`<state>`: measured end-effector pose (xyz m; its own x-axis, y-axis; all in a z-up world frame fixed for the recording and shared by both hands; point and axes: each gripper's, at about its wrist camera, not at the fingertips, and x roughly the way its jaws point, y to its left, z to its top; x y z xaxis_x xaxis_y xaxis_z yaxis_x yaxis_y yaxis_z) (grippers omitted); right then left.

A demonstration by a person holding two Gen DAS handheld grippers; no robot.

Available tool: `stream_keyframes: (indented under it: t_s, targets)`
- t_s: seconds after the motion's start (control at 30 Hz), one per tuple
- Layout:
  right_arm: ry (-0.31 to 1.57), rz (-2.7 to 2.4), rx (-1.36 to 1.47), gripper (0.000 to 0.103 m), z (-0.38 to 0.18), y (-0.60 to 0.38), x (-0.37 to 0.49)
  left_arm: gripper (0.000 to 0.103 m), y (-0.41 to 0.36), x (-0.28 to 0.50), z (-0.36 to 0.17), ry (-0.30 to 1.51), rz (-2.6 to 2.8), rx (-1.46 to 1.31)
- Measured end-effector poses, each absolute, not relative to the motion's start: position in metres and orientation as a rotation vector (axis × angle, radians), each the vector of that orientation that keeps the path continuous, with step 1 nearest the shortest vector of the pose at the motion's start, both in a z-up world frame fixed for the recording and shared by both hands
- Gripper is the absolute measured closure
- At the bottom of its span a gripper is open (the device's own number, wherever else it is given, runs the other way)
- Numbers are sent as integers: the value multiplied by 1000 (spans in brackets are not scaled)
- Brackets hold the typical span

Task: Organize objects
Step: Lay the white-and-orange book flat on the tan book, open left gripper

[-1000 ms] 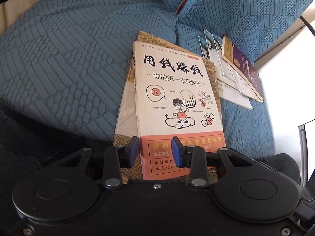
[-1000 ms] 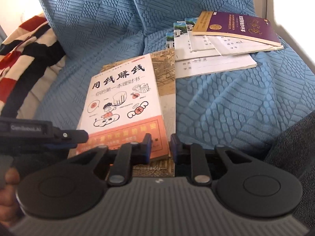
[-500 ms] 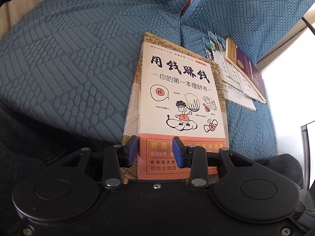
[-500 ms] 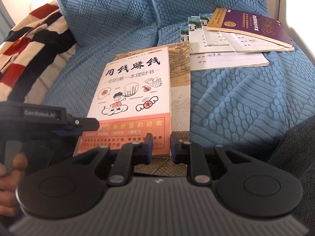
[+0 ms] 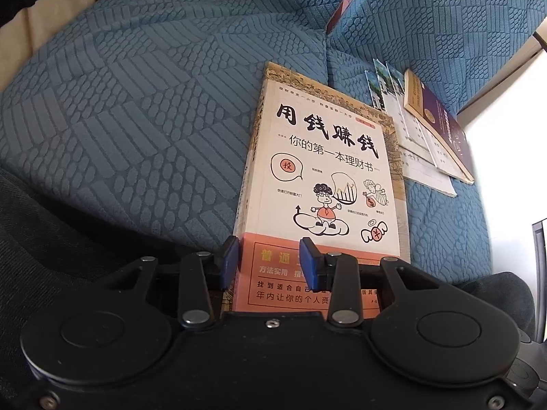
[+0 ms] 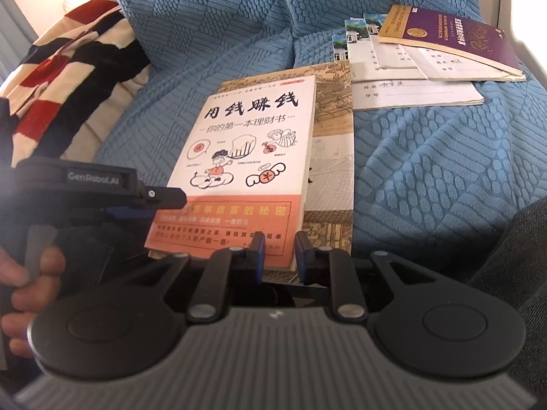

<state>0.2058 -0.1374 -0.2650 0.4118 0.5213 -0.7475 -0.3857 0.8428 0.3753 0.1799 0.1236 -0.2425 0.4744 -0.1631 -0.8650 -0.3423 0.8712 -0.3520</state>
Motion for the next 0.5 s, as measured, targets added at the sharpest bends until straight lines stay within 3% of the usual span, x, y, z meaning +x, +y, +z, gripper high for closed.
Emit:
stream_keyframes:
  t_s: [0.5]
  targets:
    - [754, 507, 170, 82, -194, -179, 181, 68, 93, 163, -181, 973, 73, -415]
